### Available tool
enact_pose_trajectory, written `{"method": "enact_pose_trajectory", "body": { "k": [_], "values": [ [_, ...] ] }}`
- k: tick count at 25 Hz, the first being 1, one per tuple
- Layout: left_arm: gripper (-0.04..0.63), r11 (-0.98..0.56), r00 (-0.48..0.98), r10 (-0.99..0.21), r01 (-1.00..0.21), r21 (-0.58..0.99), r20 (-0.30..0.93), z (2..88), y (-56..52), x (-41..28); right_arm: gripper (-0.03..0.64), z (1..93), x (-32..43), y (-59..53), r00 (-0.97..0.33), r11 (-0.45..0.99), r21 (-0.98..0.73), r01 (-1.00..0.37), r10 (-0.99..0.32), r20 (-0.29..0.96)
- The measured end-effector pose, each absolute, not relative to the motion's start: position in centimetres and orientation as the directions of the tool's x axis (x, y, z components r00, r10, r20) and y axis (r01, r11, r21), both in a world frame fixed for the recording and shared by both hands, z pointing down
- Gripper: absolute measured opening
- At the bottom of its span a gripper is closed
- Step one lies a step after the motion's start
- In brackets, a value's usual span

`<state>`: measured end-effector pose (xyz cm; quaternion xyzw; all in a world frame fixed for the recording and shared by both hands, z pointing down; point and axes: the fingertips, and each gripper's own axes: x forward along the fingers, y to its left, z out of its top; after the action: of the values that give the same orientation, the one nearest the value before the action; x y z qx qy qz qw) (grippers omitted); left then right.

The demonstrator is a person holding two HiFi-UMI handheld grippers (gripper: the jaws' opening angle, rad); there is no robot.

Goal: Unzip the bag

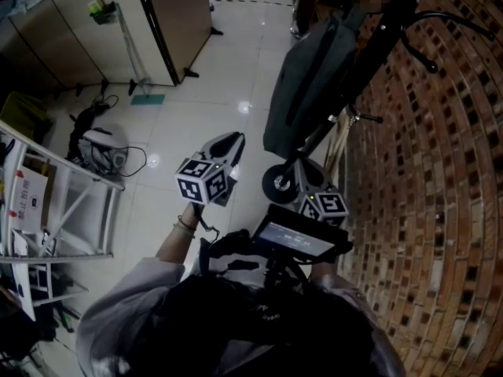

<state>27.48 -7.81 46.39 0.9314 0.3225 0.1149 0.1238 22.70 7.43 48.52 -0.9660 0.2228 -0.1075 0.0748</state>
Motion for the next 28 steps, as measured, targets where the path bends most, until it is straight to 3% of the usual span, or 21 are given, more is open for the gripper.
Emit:
{"method": "enact_pose_trajectory", "body": {
  "k": [28],
  "values": [
    [0.055, -0.753, 0.765, 0.629, 0.554, 0.354, 0.141, 47.04, -7.66, 28.07, -0.009, 48.41, 22.63, 8.04, 0.887, -0.897, -0.18, -0.405, -0.433, 0.161]
  ]
}}
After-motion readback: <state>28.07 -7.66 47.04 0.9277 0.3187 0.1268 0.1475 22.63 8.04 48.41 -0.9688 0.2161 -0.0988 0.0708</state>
